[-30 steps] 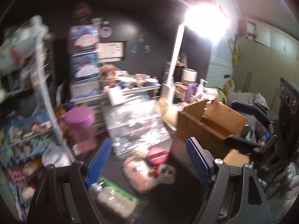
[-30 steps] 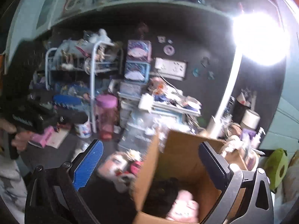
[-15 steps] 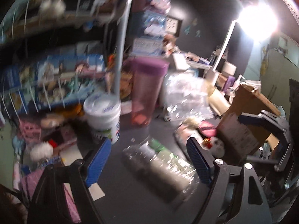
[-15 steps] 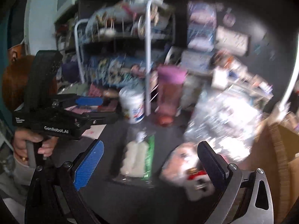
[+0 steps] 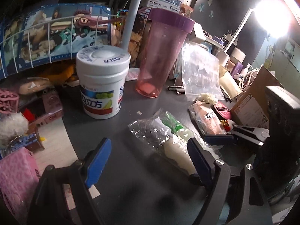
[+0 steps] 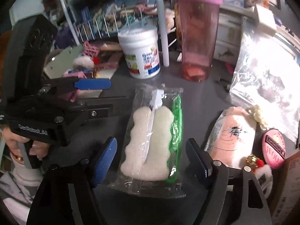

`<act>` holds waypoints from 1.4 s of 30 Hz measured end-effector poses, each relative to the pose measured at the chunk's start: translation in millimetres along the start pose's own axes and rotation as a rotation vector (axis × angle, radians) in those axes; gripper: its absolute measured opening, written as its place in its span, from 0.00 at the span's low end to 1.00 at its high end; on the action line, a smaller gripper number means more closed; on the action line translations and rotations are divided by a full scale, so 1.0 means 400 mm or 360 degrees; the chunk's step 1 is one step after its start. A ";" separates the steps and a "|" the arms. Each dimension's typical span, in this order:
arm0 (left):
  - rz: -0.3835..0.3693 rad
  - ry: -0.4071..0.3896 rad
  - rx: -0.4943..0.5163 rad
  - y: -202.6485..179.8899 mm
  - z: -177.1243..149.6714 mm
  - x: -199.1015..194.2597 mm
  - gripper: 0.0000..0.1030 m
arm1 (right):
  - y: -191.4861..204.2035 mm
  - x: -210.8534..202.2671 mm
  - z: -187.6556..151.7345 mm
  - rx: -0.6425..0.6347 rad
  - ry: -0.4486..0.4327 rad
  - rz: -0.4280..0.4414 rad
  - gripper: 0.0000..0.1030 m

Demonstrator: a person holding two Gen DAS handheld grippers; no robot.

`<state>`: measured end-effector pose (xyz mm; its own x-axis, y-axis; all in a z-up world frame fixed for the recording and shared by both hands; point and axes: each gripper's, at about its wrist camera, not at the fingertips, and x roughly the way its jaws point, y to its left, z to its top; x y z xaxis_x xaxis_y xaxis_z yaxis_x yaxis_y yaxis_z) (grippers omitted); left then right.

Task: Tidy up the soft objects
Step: 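Return the right gripper to the bagged white foam toy and grasp it, then carry the bagged foam toy with the right gripper into the box and release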

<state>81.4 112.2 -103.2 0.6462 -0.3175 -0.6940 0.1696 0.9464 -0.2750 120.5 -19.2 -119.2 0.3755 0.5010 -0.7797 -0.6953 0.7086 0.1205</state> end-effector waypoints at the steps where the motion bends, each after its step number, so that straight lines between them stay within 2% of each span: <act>1: -0.0002 0.0002 -0.0003 0.000 0.000 0.002 0.78 | 0.002 0.008 -0.003 -0.0011 0.0016 -0.0004 0.63; 6: 0.0005 0.0020 -0.0003 0.003 -0.002 0.009 0.78 | 0.013 0.009 -0.013 -0.0077 0.0006 -0.0059 0.44; 11: -0.0038 0.0027 -0.0003 -0.005 -0.001 0.004 0.78 | 0.019 -0.005 -0.017 -0.0117 -0.0039 -0.0064 0.36; 18: -0.0182 -0.0015 0.0046 -0.070 0.014 -0.040 0.78 | 0.032 -0.087 -0.021 -0.0132 -0.0183 -0.0030 0.36; 25: -0.0348 -0.0158 0.0131 -0.178 0.049 -0.137 0.77 | 0.054 -0.234 -0.033 -0.0159 -0.0447 0.0029 0.36; 26: -0.0362 -0.0181 0.0144 -0.192 0.053 -0.147 0.71 | 0.054 -0.255 -0.034 -0.0166 -0.0485 0.0029 0.36; 27: -0.0385 -0.0209 0.0173 -0.215 0.059 -0.164 0.58 | 0.056 -0.282 -0.037 -0.0174 -0.0531 0.0024 0.36; 30: -0.0403 -0.0289 0.0258 -0.279 0.075 -0.209 0.48 | 0.052 -0.358 -0.049 -0.0182 -0.0650 -0.0012 0.36; 35: -0.0384 -0.0389 0.0403 -0.392 0.113 -0.258 0.46 | 0.022 -0.466 -0.076 -0.0183 -0.0797 -0.0056 0.36; 42: -0.0422 -0.0406 0.0558 -0.542 0.167 -0.244 0.46 | -0.052 -0.587 -0.126 -0.0128 -0.0921 -0.0142 0.36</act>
<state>31.0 -57.9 68.6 0.7009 -0.5660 -0.4340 0.5637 0.8124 -0.1491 15.9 -176.7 30.4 0.6919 0.6470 -0.3202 -0.6817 0.7316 0.0053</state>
